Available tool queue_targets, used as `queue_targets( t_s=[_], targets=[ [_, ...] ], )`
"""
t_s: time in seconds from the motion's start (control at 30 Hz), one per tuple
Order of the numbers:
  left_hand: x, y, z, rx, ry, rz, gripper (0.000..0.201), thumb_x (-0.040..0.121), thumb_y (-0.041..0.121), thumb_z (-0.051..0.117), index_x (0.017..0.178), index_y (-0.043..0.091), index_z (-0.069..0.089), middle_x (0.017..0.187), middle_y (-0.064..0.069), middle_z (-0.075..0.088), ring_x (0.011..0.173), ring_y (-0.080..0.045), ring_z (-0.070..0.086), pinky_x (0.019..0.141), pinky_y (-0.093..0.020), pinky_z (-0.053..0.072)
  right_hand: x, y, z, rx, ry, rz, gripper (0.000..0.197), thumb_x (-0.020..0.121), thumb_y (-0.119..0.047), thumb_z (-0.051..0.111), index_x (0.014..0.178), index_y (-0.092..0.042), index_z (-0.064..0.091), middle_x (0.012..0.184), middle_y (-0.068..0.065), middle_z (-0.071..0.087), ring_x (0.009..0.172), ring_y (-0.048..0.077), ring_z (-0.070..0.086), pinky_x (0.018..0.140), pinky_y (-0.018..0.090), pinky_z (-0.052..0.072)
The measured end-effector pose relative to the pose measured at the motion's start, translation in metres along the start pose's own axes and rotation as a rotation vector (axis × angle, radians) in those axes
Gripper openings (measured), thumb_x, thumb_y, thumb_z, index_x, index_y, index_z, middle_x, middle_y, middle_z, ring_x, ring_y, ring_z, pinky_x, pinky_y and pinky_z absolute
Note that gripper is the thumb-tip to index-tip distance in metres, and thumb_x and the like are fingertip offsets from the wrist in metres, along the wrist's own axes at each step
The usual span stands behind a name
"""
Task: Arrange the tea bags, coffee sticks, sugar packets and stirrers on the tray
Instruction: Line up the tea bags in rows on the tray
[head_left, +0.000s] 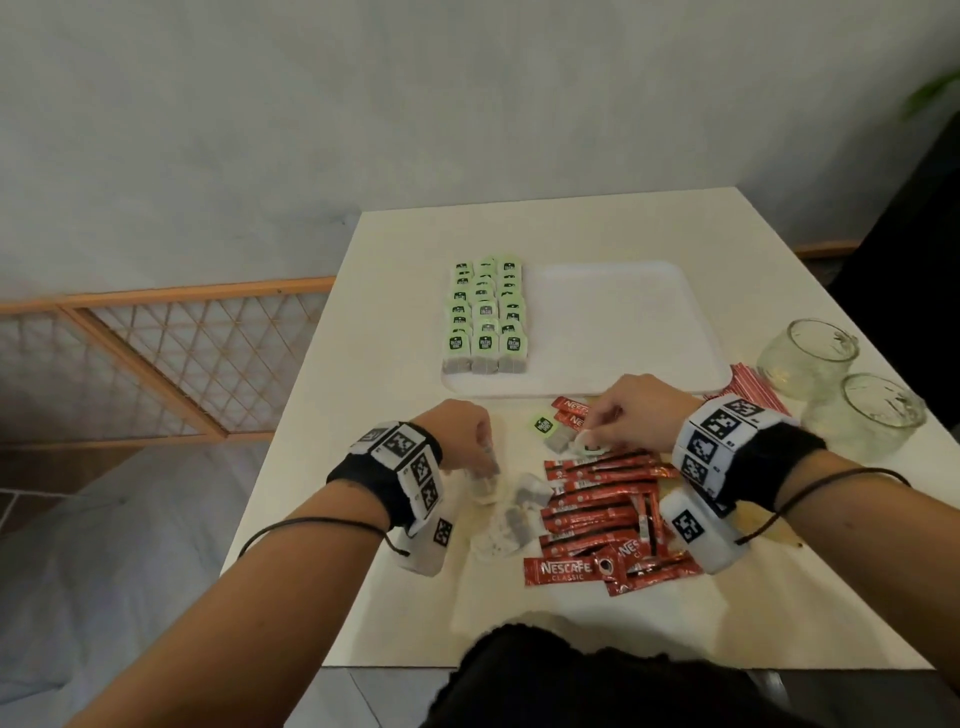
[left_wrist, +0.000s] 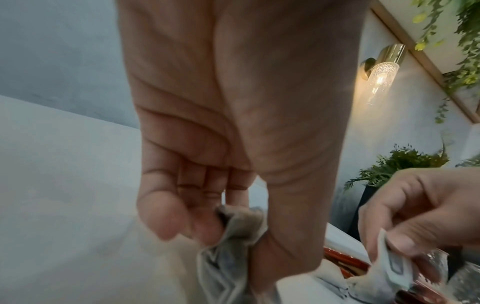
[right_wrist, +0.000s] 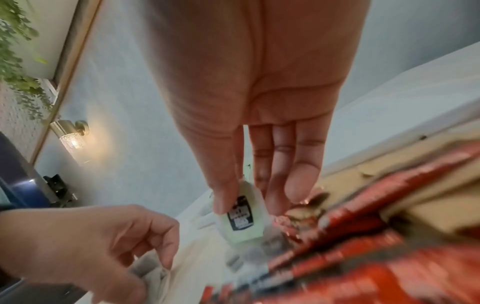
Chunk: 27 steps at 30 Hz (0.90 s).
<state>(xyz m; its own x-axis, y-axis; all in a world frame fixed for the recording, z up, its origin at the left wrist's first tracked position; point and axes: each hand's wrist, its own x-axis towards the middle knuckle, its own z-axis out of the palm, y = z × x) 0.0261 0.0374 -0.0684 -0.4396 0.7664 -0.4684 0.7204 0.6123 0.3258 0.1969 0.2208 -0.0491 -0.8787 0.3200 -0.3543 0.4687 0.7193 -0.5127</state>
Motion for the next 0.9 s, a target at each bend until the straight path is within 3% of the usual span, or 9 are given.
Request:
queue_targets(
  t_s=[0.07, 0.13, 0.2, 0.27, 0.33, 0.4, 0.53, 0.7, 0.9],
  targets=[
    [-0.001, -0.007, -0.005, -0.05, 0.0, 0.003, 0.027, 0.082, 0.031, 0.074, 0.098, 0.018, 0.056, 0.093, 0.004, 0.053, 0.075, -0.014, 0.052, 0.055, -0.021, 0.043, 0.01, -0.006, -0.007, 0.019, 0.045, 0.003, 0.008, 0.087, -0.033, 0.069, 0.085, -0.027, 0.073, 0.08, -0.007, 0.072, 0.072, 0.01, 0.065, 0.067, 0.023, 0.05],
    [0.0, -0.017, -0.01, -0.135, -0.001, -0.01, 0.036, 0.088, 0.031, 0.069, 0.117, 0.015, 0.058, 0.1, 0.001, 0.053, 0.079, -0.014, 0.056, 0.061, -0.021, 0.047, 0.022, -0.015, -0.012, 0.118, 0.104, 0.009, 0.011, 0.094, -0.028, 0.06, 0.088, -0.023, 0.068, 0.08, 0.003, 0.072, 0.063, 0.014, 0.065, 0.066, 0.031, 0.054],
    [0.0, -0.025, -0.016, -0.251, -0.003, -0.001, 0.028, 0.092, 0.029, 0.063, 0.113, 0.01, 0.063, 0.1, -0.003, 0.061, 0.068, -0.012, 0.061, 0.059, -0.021, 0.053, 0.035, -0.026, -0.016, 0.17, 0.185, 0.006, 0.015, 0.099, -0.026, 0.05, 0.095, -0.019, 0.063, 0.081, 0.004, 0.07, 0.065, 0.016, 0.066, 0.068, 0.034, 0.055],
    [0.001, -0.032, -0.022, -0.461, -0.014, 0.012, 0.024, 0.095, 0.027, 0.062, 0.099, 0.004, 0.066, 0.084, -0.006, 0.065, 0.062, -0.014, 0.063, 0.064, -0.025, 0.059, 0.052, -0.036, -0.016, 0.178, 0.242, 0.004, 0.017, 0.102, -0.027, 0.043, 0.1, -0.02, 0.059, 0.076, 0.004, 0.068, 0.062, 0.016, 0.062, 0.065, 0.031, 0.052],
    [0.001, -0.035, -0.029, -0.696, -0.006, 0.017, 0.023, 0.095, 0.024, 0.063, 0.089, 0.002, 0.063, 0.073, -0.009, 0.065, 0.063, -0.017, 0.065, 0.068, -0.029, 0.061, 0.069, -0.043, -0.013, 0.196, 0.256, 0.008, 0.018, 0.103, -0.027, 0.041, 0.103, -0.019, 0.058, 0.07, 0.004, 0.066, 0.058, 0.016, 0.059, 0.063, 0.029, 0.05],
    [-0.001, -0.038, -0.034, -0.895, 0.008, 0.005, 0.018, 0.095, 0.018, 0.063, 0.086, 0.003, 0.059, 0.075, -0.013, 0.066, 0.067, -0.02, 0.068, 0.067, -0.031, 0.061, 0.086, -0.046, -0.009, 0.181, 0.223, 0.025, 0.019, 0.103, -0.026, 0.041, 0.104, -0.017, 0.057, 0.069, 0.003, 0.064, 0.057, 0.015, 0.058, 0.065, 0.03, 0.05],
    [0.003, -0.046, -0.034, -1.095, -0.012, -0.006, 0.01, 0.093, 0.008, 0.062, 0.096, 0.002, 0.055, 0.096, -0.018, 0.074, 0.079, -0.029, 0.071, 0.066, -0.034, 0.06, 0.114, -0.047, -0.008, 0.088, 0.119, 0.064, 0.019, 0.102, -0.024, 0.045, 0.106, -0.015, 0.06, 0.069, -0.001, 0.061, 0.055, 0.01, 0.057, 0.058, 0.026, 0.048],
    [0.017, -0.057, -0.029, -1.17, 0.008, 0.008, 0.022, 0.095, 0.009, 0.06, 0.113, -0.003, 0.059, 0.101, -0.018, 0.074, 0.086, -0.031, 0.072, 0.073, -0.036, 0.061, 0.136, -0.046, -0.011, 0.089, 0.148, 0.067, 0.016, 0.097, -0.022, 0.056, 0.101, -0.011, 0.067, 0.066, -0.005, 0.061, 0.054, 0.009, 0.06, 0.054, 0.02, 0.05],
    [0.031, -0.059, -0.034, -1.286, 0.098, -0.012, 0.02, 0.093, 0.006, 0.062, 0.113, 0.002, 0.065, 0.102, -0.017, 0.074, 0.084, -0.028, 0.074, 0.069, -0.031, 0.061, 0.152, -0.048, -0.015, 0.157, 0.17, 0.023, 0.012, 0.088, -0.021, 0.07, 0.096, -0.013, 0.073, 0.076, 0.005, 0.07, 0.061, 0.017, 0.066, 0.064, 0.03, 0.06]
  ],
)
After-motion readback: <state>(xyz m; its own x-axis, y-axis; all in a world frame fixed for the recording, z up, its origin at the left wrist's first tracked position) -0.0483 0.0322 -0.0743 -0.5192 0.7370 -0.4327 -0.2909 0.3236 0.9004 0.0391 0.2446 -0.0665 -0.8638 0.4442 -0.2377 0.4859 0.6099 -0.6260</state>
